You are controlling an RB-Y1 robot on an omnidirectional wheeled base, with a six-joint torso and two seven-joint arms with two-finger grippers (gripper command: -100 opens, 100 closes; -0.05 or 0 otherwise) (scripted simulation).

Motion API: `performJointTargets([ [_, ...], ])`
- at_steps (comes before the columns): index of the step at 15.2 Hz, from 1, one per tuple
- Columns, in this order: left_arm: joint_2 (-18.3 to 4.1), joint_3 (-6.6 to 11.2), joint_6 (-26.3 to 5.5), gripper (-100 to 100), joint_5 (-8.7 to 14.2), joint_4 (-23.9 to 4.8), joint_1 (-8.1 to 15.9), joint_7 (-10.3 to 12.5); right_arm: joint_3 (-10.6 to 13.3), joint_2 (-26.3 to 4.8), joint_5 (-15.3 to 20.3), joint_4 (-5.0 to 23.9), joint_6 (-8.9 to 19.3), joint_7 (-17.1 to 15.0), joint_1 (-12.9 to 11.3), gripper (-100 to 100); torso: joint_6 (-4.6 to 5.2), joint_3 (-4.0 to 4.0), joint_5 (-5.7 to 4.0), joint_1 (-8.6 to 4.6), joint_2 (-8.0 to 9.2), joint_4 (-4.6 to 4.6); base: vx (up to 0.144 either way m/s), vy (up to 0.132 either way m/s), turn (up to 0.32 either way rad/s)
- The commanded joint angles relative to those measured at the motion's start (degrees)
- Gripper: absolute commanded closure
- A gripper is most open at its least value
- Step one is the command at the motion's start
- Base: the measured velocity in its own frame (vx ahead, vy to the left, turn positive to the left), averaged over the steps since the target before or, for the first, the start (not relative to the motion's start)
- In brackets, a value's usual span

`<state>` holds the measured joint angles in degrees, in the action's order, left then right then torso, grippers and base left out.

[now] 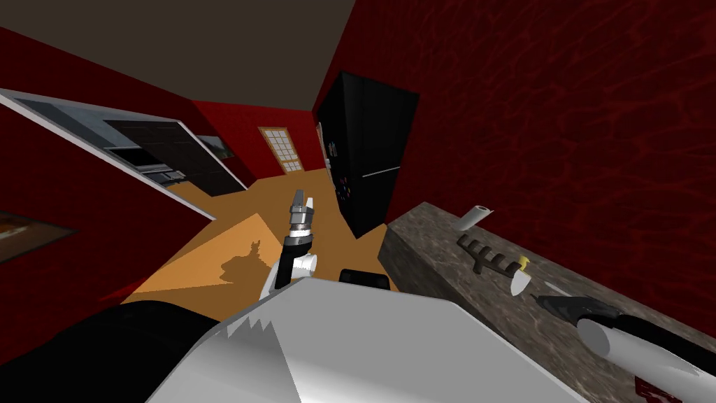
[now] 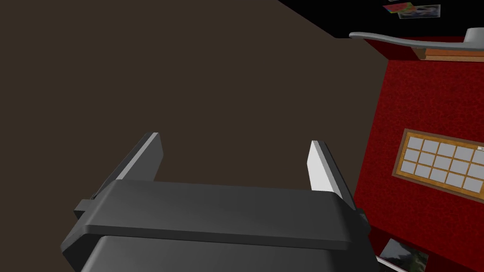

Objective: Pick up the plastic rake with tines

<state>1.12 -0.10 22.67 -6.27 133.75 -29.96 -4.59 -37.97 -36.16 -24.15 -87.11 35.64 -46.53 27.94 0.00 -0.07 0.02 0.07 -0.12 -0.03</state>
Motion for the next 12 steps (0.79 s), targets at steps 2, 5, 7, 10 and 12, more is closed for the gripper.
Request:
performJointTargets([
  [2, 0.0, 0.0, 0.0, 0, 0.0, 0.0, 0.0, 0.0, -2.8, -2.4, -2.5, 3.4, 3.8, -2.9, -0.2, -100, 0.02, 0.02, 0.0, -0.02, 0.04, 0.01, 0.025, 0.007, 0.075],
  [5, 0.0, 0.0, 0.0, 0, 0.0, 0.0, 0.0, 0.0, -2.8, -2.4, -2.5, 3.4, 6.4, -2.9, -0.2, -100, 0.01, 0.01, 0.0, -0.02, 0.02, 0.0, 0.033, 0.003, 0.083],
  [7, 0.0, 0.0, 0.0, 0, 0.0, 0.0, 0.0, 0.0, -5.2, -4.2, -4.4, 6.2, 8.5, -5.4, -0.3, -100, 0.03, 0.05, -0.01, -0.03, 0.1, 0.02, 0.02, 0.002, 0.058],
  [10, 0.0, 0.0, 0.0, 0, 0.0, 0.0, 0.0, 0.0, -5.2, -4.2, -4.4, 6.2, 10.8, -5.4, -0.3, -100, 0.0, 0.01, 0.0, -0.03, 0.01, 0.0, 0.035, 0.002, 0.097],
  [12, 0.0, 0.0, 0.0, 0, 0.0, 0.0, 0.0, 0.0, -7.5, -6.0, -6.4, 9.0, 13.7, -7.9, -0.4, -100, -0.02, 0.03, 0.01, -0.01, 0.04, 0.01, 0.039, 0.008, 0.151],
])
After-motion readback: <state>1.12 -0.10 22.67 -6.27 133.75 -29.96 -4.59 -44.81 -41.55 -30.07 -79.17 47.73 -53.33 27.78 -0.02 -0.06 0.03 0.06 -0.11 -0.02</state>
